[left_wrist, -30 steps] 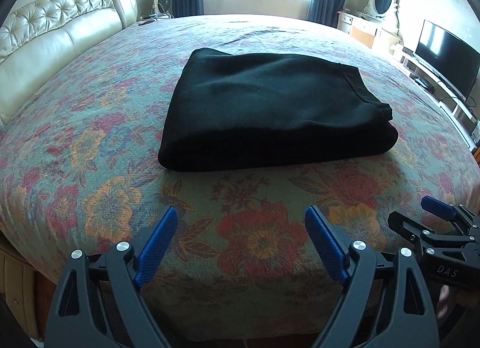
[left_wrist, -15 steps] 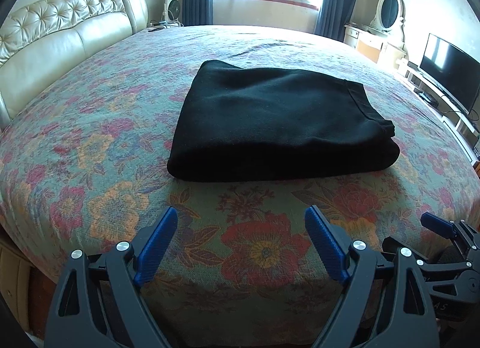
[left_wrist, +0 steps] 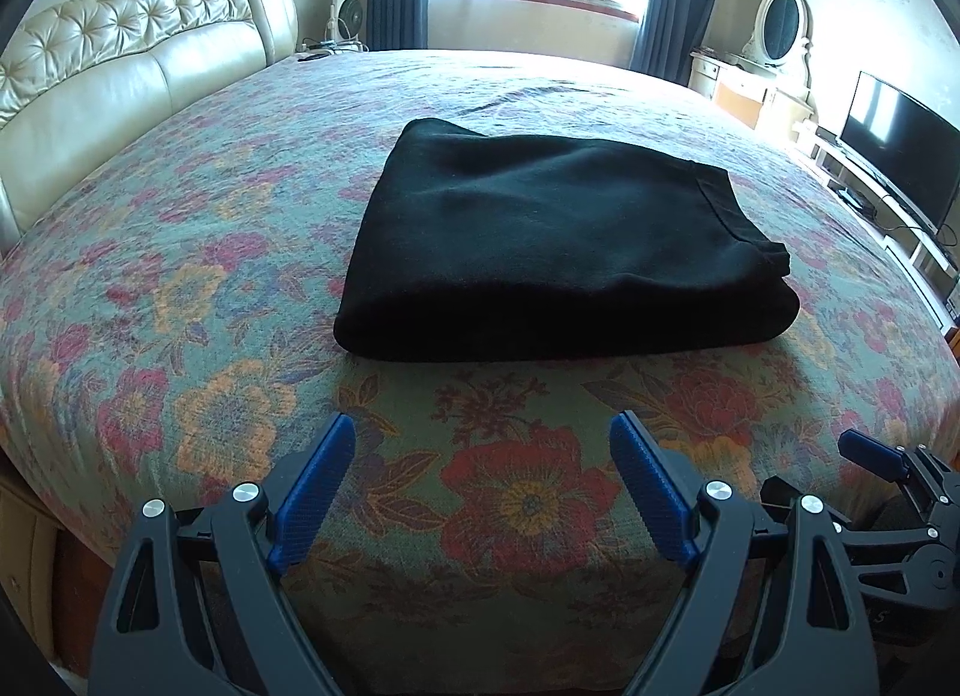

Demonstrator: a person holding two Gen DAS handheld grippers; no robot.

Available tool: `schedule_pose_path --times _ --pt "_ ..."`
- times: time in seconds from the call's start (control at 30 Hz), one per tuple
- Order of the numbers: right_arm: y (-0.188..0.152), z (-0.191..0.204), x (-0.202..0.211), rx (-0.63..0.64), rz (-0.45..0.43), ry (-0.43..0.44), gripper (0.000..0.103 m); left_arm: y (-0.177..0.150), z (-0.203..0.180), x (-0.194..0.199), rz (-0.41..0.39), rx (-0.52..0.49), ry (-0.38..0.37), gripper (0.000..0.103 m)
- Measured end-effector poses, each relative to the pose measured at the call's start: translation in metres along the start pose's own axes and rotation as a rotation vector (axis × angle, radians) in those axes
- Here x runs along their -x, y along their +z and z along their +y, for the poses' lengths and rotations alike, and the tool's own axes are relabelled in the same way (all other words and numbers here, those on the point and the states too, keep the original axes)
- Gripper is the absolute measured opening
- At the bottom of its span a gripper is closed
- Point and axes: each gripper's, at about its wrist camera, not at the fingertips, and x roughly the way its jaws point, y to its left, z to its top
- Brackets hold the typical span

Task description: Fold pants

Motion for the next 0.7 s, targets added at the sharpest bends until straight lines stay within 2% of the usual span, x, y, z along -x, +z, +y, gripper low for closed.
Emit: schedule_pose_path --times 0.23,0.4,0.7 --pt "0.007 -0.003 0.002 -0.004 -0.018 -0.005 0.094 -0.001 -0.001 -0.002 0.005 -0.012 0.006 0.086" --pt "0.012 -0.010 0.004 -0.018 -0.029 -0.019 0.094 -0.004 -0.005 -0.003 0.004 -0.045 0.050 0.086" --pt "0.018 -0.026 0.008 -0.051 -0.040 -0.033 0.094 -0.005 0.007 -0.005 0.026 0.036 0.019 0.087"
